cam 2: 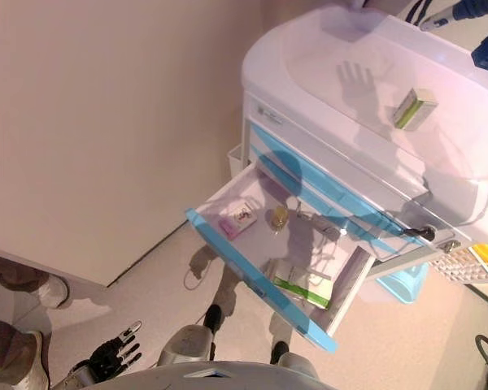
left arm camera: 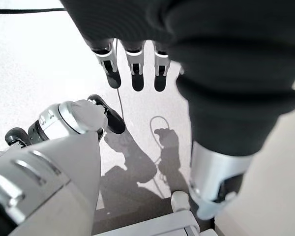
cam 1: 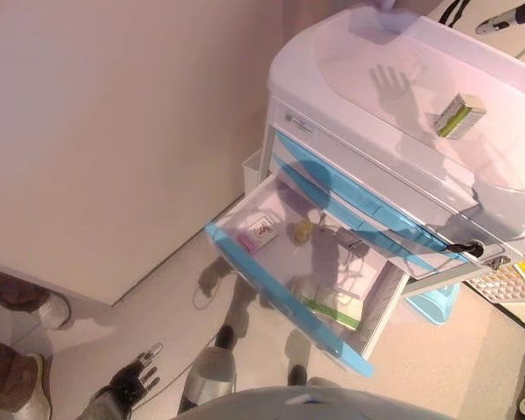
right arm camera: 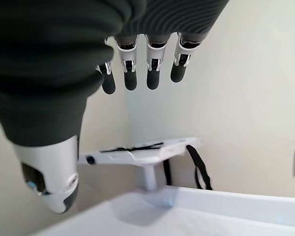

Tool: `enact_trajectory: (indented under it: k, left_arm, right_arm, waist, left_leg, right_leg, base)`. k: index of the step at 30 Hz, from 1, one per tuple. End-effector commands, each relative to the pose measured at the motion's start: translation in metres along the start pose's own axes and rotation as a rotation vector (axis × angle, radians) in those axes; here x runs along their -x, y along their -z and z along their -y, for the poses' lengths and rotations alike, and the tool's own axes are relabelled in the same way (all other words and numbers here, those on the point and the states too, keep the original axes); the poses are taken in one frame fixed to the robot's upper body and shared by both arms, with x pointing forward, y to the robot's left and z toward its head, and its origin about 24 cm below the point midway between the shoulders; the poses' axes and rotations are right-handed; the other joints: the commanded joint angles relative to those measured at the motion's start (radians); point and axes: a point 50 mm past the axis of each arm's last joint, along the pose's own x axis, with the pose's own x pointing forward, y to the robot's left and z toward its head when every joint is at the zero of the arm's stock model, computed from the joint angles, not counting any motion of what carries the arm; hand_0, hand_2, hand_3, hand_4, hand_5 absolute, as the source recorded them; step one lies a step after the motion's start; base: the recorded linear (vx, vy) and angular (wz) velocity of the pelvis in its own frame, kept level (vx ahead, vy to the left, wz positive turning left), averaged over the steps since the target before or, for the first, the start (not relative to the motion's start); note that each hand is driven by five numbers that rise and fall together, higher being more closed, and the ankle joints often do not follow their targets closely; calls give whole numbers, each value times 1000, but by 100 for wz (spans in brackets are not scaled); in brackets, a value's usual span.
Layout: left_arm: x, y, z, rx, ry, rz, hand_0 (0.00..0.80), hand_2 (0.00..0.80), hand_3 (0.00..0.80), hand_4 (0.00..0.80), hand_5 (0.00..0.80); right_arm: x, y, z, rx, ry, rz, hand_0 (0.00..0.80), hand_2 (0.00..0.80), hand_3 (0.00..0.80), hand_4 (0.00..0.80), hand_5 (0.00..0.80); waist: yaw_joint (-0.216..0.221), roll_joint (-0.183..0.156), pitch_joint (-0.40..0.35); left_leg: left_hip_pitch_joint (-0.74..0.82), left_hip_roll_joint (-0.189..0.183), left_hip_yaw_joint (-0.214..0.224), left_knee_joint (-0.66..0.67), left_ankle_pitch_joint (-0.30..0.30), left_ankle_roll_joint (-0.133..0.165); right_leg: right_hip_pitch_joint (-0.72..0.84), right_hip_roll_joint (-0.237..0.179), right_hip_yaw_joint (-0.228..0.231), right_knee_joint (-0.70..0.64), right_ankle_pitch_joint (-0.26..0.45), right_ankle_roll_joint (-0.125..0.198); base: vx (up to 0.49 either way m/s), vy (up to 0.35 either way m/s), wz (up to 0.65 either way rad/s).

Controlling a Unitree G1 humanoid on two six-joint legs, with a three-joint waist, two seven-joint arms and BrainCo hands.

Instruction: Open the drawer and pick up the medicine

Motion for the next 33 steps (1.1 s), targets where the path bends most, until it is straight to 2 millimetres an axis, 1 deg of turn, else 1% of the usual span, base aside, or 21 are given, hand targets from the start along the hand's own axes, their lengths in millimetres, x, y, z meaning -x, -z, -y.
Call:
enact_trajectory:
  k: [1, 3, 4, 6, 7, 8, 9, 11, 12, 13, 16, 17, 19, 20, 23, 24, 26, 27, 28, 29, 33]
  left_arm:
    - [9, -1, -15, -87, -9, 23, 0, 0, 0, 0, 0]
    - [8, 0, -13, -120, -7, 39, 0, 0, 0, 0, 0]
    - [9, -1, -12, -162, -15, 55, 0, 0, 0, 0, 0]
    - [9, -2, -12, -219, -38, 74, 0, 0, 0, 0, 0]
    - [9, -1, -11, -253, -52, 81, 0, 0, 0, 0, 0]
    - [9, -3, -12, -283, -67, 87, 0, 0, 0, 0, 0]
    - [9, -5, -12, -310, -87, 97, 0, 0, 0, 0, 0]
    - [9, -9, -16, -388, -121, 110, 0, 0, 0, 0, 0]
    - [9, -11, -17, -420, -132, 116, 0, 0, 0, 0, 0]
    - [10, -15, -19, -483, -152, 135, 0, 0, 0, 0, 0]
    - [13, -30, -22, -613, -188, 179, 0, 0, 0, 0, 0]
    - [15, -35, -23, -645, -205, 197, 0, 0, 0, 0, 0]
    - [16, -43, -22, -739, -221, 227, 0, 0, 0, 0, 0]
    - [17, -48, -21, -806, -233, 247, 0, 0, 0, 0, 0]
    - [19, -65, -15, -934, -231, 285, 0, 0, 0, 0, 0]
    - [20, -72, -14, -992, -241, 296, 0, 0, 0, 0, 0]
    - [20, -80, -11, -1093, -244, 312, 0, 0, 0, 0, 0]
    - [20, -83, -9, -1114, -243, 315, 0, 0, 0, 0, 0]
    - [19, -90, -5, -1152, -235, 320, 0, 0, 0, 0, 0]
    - [19, -92, -3, -1180, -230, 321, 0, 0, 0, 0, 0]
    - [12, -96, 12, -1337, -199, 323, 0, 0, 0, 0, 0]
  right_arm:
    - [9, -8, 25, -50, 18, 18, 0, 0, 0, 0, 0]
    - [21, -11, 12, -123, -78, 54, 0, 0, 0, 0, 0]
    - [28, -13, 3, -168, -154, 78, 0, 0, 0, 0, 0]
    - [44, -13, -11, -231, -239, 111, 0, 0, 0, 0, 0]
    - [56, -15, -22, -292, -323, 141, 0, 0, 0, 0, 0]
    - [65, -12, -29, -332, -369, 147, 0, 0, 0, 0, 0]
    - [76, -11, -37, -384, -422, 171, 0, 0, 0, 0, 0]
    - [97, -10, -50, -431, -525, 193, 0, 0, 0, 0, 0]
    - [104, -7, -53, -431, -546, 192, 0, 0, 0, 0, 0]
    - [116, -5, -62, -427, -631, 201, 0, 0, 0, 0, 0]
    - [148, 2, -76, -340, -818, 212, 0, 0, 0, 0, 0]
    - [160, 3, -82, -297, -892, 225, 0, 0, 0, 0, 0]
    - [176, 8, -86, -265, -990, 212, 0, 0, 0, 0, 0]
    - [183, 12, -90, -286, -1056, 185, 0, 0, 0, 0, 0]
    - [199, 20, -103, -345, -1209, 156, 0, 0, 0, 0, 0]
    - [205, 24, -110, -349, -1282, 126, 0, 0, 0, 0, 0]
    - [214, 31, -122, -370, -1381, 96, 0, 0, 0, 0, 0]
    - [216, 33, -126, -381, -1399, 84, 0, 0, 0, 0, 0]
    - [220, 39, -134, -427, -1426, 46, 0, 0, 0, 0, 0]
    - [222, 43, -139, -464, -1429, 16, 0, 0, 0, 0, 0]
    - [234, 56, -166, -571, -1513, -66, 0, 0, 0, 0, 0]
  waist:
    - [-19, -33, -80]
    - [-45, -26, -84]
    - [-60, -21, -85]
    - [-80, -16, -83]
    - [-99, -10, -84]
    - [-104, -12, -85]
    - [-120, -10, -86]
    - [-141, -10, -90]
    - [-144, -10, -90]
    - [-163, -8, -91]
    - [-196, -1, -92]
    - [-214, 2, -92]
    - [-227, 6, -90]
    - [-235, 8, -89]
    - [-257, 12, -84]
    - [-262, 13, -81]
    - [-267, 14, -77]
    - [-270, 14, -73]
    - [-274, 15, -66]
    - [-277, 16, -62]
    - [-292, 22, -36]
  left_leg:
    - [-48, -13, -19, 130, -191, 5]
    - [-40, -8, -1, 123, -190, 3]
    - [-34, -5, 10, 116, -188, 2]
    - [-22, 2, 34, 105, -184, -1]
    - [-16, 9, 51, 96, -180, -3]
    - [-13, 13, 58, 91, -177, -6]
    - [-9, 17, 67, 86, -176, -7]
    - [-5, 23, 81, 76, -172, -11]
    - [-4, 25, 84, 74, -170, -12]
    - [-1, 26, 90, 70, -169, -14]
    - [5, 32, 108, 60, -166, -19]
    - [6, 35, 117, 61, -165, -21]
    - [10, 38, 128, 61, -166, -22]
    - [11, 40, 135, 65, -167, -23]
    - [12, 39, 148, 77, -172, -22]
    - [11, 38, 151, 83, -175, -22]
    - [7, 39, 154, 91, -176, -21]
    - [5, 39, 156, 94, -176, -21]
    - [3, 40, 159, 103, -177, -21]
    - [0, 40, 159, 110, -178, -21]
    - [-25, 42, 163, 142, -182, -19]
  right_leg:
    - [-48, -28, 7, -10, 82, 60]
    - [-58, -26, 13, -2, 79, 57]
    - [-63, -25, 12, 2, 77, 56]
    - [-67, -24, 6, 6, 78, 55]
    - [-68, -23, 2, 5, 77, 52]
    - [-69, -23, 1, 7, 76, 52]
    - [-71, -21, 6, 7, 74, 50]
    - [-75, -18, 14, 10, 70, 47]
    - [-77, -16, 17, 11, 69, 46]
    - [-82, -13, 26, 10, 70, 45]
    - [-91, -8, 43, 11, 69, 44]
    - [-96, -7, 49, 15, 69, 44]
    - [-100, -5, 58, 18, 69, 43]
    - [-101, -4, 63, 20, 69, 43]
    - [-109, 0, 78, 25, 71, 40]
    - [-110, 0, 82, 27, 70, 40]
    - [-114, 0, 85, 28, 74, 39]
    - [-116, 0, 86, 29, 75, 38]
    - [-119, 0, 87, 34, 76, 37]
    - [-121, 0, 88, 38, 75, 36]
    - [-147, -2, 92, 58, 75, 35]
  base:
    - [-39, 23, -13]
    - [-46, 23, -13]
    - [-46, 19, -24]
    - [-47, 12, -26]
    - [-44, 0, -24]
    - [-45, -8, -29]
    - [-33, -11, -41]
    - [-21, -9, -34]
    - [-17, -18, -17]
    - [-20, -22, -18]
    - [-17, -16, -18]
    - [-9, 1, -19]
    - [1, 5, -24]
    - [4, 4, -13]
    - [-1, -2, -9]
    - [-3, -11, -10]
    - [-2, -17, -20]
    - [-3, -24, -15]
    - [-6, -17, -6]
    - [-10, -16, -3]
    - [-32, -5, -8]
